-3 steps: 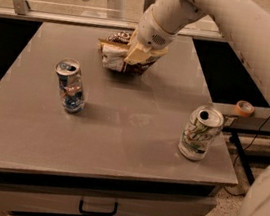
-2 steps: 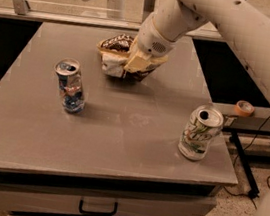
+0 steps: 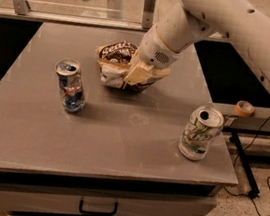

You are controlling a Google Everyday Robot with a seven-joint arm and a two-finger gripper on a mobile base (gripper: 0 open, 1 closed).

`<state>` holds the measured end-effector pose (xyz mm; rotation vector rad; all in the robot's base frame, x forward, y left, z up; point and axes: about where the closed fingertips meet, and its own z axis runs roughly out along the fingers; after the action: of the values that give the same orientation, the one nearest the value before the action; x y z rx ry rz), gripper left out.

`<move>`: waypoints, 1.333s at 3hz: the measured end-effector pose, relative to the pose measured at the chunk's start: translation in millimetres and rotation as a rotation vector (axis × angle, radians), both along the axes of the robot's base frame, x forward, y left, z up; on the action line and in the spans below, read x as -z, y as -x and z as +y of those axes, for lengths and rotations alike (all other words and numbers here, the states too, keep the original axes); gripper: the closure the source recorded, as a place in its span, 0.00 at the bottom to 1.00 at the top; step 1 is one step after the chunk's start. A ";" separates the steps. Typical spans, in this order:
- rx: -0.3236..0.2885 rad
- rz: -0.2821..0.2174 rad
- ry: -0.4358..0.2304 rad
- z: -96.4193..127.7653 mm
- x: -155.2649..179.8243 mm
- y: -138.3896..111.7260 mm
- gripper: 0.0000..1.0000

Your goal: Move brown chip bag near redbull can

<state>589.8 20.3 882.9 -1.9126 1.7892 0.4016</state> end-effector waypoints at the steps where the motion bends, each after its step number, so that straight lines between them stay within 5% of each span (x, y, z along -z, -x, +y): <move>1: -0.009 0.055 -0.009 3.5 -4.3 21.3 0.35; 2: -0.018 0.090 -0.020 7.1 -6.7 33.3 0.12; 3: -0.026 0.109 -0.022 10.0 -7.1 37.9 0.00; 4: -0.027 0.108 -0.019 8.2 -12.2 35.7 0.00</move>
Offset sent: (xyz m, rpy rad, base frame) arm -0.0473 0.0082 0.0122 0.0349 0.1308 0.0233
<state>554.1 28.5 895.1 -1.9367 1.8223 0.5385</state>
